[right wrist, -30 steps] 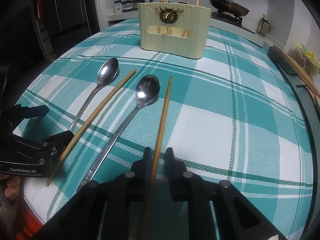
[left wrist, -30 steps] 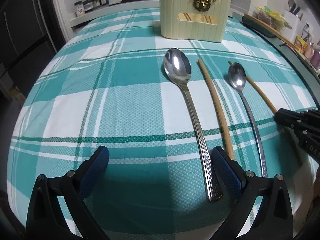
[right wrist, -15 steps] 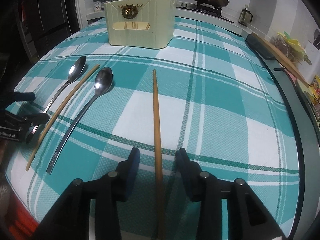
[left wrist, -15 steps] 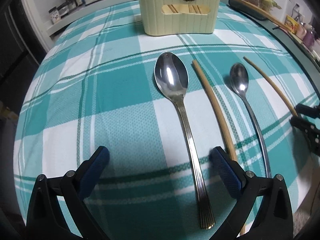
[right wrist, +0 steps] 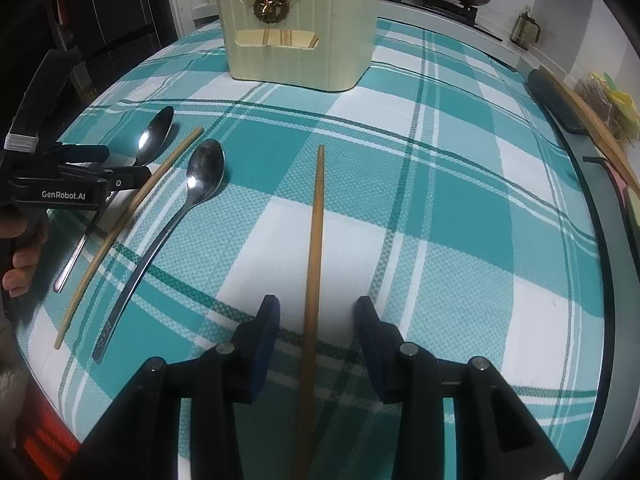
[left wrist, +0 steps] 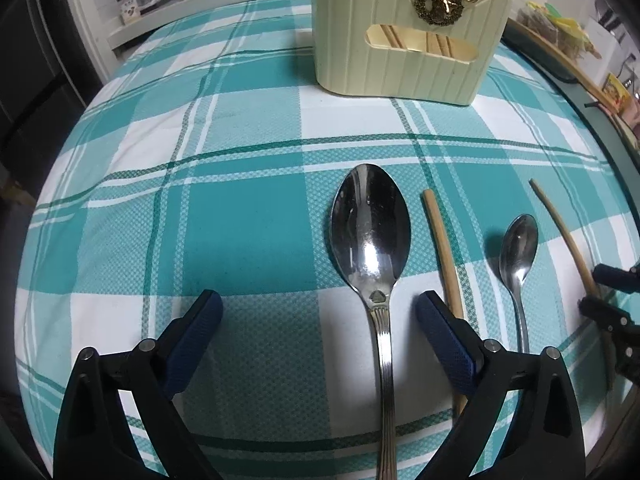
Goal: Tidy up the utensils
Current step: 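Grasp the large steel spoon by its handle with the left tool, then carry the large spoon over the holder with the left tool while the right tool carries its chopstick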
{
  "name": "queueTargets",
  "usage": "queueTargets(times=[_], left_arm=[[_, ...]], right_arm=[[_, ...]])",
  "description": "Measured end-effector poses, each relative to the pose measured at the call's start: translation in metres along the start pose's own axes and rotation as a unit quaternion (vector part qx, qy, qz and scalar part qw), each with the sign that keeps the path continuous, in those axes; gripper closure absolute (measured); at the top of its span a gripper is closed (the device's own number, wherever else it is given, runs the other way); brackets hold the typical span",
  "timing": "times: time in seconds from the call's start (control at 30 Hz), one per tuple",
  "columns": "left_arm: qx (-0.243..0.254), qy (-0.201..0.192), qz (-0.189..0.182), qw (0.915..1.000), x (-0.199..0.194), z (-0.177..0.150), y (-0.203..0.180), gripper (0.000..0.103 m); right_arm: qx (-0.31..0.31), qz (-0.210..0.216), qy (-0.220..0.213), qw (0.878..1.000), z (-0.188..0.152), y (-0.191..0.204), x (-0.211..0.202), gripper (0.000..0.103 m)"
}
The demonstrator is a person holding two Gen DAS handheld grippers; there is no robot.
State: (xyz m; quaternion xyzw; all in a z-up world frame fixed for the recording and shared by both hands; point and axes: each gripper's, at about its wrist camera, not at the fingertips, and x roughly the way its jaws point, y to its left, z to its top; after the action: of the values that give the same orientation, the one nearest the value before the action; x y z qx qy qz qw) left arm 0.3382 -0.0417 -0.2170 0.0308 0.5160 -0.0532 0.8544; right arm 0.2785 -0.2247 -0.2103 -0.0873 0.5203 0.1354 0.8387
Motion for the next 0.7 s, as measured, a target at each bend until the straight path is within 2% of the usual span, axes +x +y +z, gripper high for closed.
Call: queueTargets(times=[0.13, 0.27, 0.3, 0.33, 0.37, 0.4, 0.53, 0.7], left_arm=[[-0.007, 0.003, 0.007, 1.0000, 0.004, 0.008, -0.002, 0.008], [0.004, -0.001, 0.004, 1.0000, 0.006, 0.020, -0.016, 0.022], [0.012, -0.004, 0.000, 0.9999, 0.005, 0.023, -0.020, 0.033], [0.021, -0.006, -0.004, 0.9998, 0.005, 0.025, -0.024, 0.051], [0.034, -0.008, -0.006, 0.9994, 0.003, 0.027, -0.028, 0.061], [0.046, -0.006, -0.002, 0.9989, 0.004, 0.028, -0.031, 0.061], [0.048, -0.021, -0.033, 0.9981, -0.007, 0.023, -0.020, 0.061], [0.030, -0.089, -0.065, 0.9934, -0.063, 0.011, 0.007, 0.061]], right_arm=[[-0.012, 0.003, 0.003, 1.000, 0.018, -0.002, 0.009, 0.063], [-0.009, 0.002, 0.005, 1.000, 0.041, -0.006, 0.020, 0.064], [-0.007, 0.000, 0.005, 1.000, 0.046, -0.006, 0.022, 0.069], [-0.007, 0.000, 0.004, 1.000, 0.050, -0.005, 0.024, 0.074], [-0.007, -0.004, 0.004, 1.000, 0.055, -0.005, 0.026, 0.087], [-0.003, -0.006, 0.005, 1.000, 0.060, -0.005, 0.028, 0.096], [0.032, 0.007, -0.004, 0.999, 0.067, -0.013, 0.024, 0.097], [0.071, 0.051, -0.084, 0.993, 0.060, -0.018, -0.038, 0.097]])
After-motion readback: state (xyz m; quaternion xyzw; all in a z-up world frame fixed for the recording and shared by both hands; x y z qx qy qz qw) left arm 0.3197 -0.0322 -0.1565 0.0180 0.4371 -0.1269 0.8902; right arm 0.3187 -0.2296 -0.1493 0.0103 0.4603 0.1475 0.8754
